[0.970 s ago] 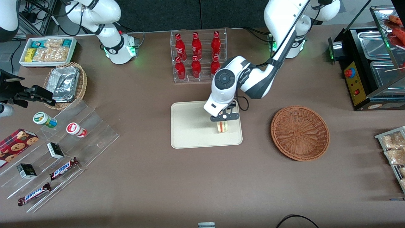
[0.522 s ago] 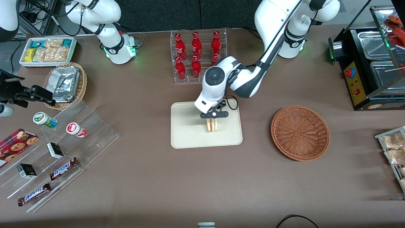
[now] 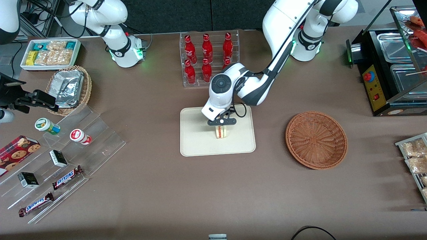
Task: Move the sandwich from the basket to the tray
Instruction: 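Lower the sandwich onto the tray center and open the left gripper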
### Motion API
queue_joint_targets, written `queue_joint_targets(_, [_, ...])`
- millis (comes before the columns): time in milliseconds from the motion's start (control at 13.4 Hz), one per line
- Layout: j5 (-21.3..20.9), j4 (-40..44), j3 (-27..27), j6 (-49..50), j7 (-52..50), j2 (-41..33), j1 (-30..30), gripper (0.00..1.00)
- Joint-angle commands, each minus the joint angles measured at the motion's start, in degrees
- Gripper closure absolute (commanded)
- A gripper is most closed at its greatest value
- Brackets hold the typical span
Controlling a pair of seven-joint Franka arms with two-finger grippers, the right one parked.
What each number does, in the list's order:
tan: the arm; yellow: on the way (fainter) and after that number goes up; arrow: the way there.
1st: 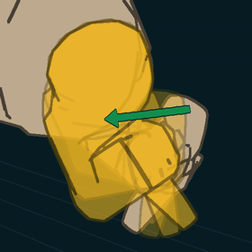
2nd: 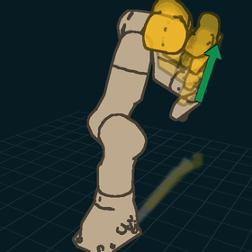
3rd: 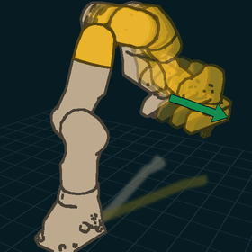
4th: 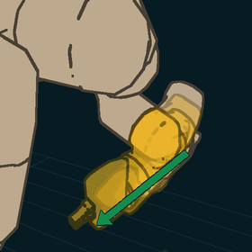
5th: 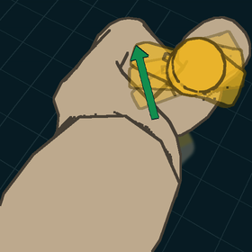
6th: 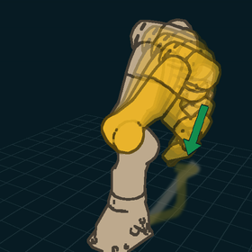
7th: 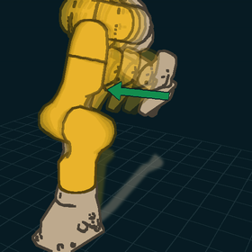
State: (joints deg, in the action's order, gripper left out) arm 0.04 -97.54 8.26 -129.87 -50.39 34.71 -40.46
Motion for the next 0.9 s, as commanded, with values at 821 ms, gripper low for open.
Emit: queue_joint_targets(821, [4.5, 6.7, -1.1, 16.9, -0.9, -10.3, 4.4, 0.01])
